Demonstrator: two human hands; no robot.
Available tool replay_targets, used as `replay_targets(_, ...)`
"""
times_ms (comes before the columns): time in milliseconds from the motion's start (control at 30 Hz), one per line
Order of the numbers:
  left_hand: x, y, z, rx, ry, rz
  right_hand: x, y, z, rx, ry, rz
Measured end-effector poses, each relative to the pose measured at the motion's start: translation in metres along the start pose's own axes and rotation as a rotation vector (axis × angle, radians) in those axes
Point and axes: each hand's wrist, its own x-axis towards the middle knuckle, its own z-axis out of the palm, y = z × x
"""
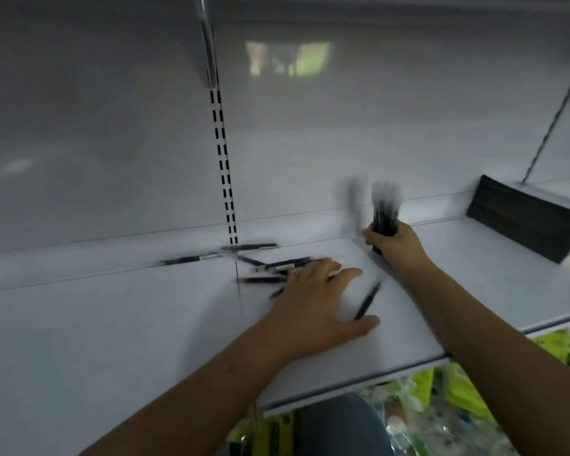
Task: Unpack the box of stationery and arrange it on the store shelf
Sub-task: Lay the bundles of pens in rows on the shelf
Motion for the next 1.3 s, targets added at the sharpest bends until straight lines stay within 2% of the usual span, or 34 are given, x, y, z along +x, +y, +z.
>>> replay_targets(67, 0.014, 0.004, 0.017, 0.122, -0.107, -0.031, 0.001, 0.004, 0.002, -0.066, -0.011, -0.017)
replay_targets(233, 0.028, -0.020, 0.018, 0.186, -0.035, -0.015, 0.003, 0.005, 0.005, -0.107, 0.146, -0.025)
replay_targets(367, 0.031, -0.044, 0.011, 0.196, 0.028, 0.009, 0.007, 0.002, -0.010, -0.593, 0.202, -0.039)
replay_targets(533, 0.032, -0.046, 0.006, 0.178, 0.042, -0.064, 0.012, 0.008, -0.032, -0.978, 0.223, -0.033)
replay_targets(600, 0.031, -0.045, 0.004, 0.164, 0.040, -0.066, 0.012, 0.007, -0.036, -1.087, 0.187, -0.025)
replay_targets(733, 0.027, -0.050, 0.005, 0.147, 0.056, -0.091, 0.014, 0.011, -0.029, -1.153, 0.102, 0.019)
replay_targets(833, 0.020, -0.054, 0.000, 0.122, 0.058, -0.090, 0.011, 0.011, -0.023, -1.321, 0.070, 0.108)
replay_targets(867, 0.018, -0.055, -0.002, 0.110, 0.058, -0.084, 0.009, 0.011, -0.023, -1.339, 0.047, 0.138)
replay_targets(1000, 0.018, -0.055, -0.007, 0.114, 0.057, -0.070, 0.004, 0.007, -0.026, -1.135, -0.104, 0.208)
replay_targets(1167, 0.016, -0.056, -0.011, 0.088, 0.043, -0.107, -0.003, 0.002, -0.001, -1.213, -0.076, 0.252)
replay_targets(1300, 0.011, -0.066, -0.013, 0.167, -0.020, -0.178, -0.005, -0.005, 0.018, -1.270, -0.071, 0.304)
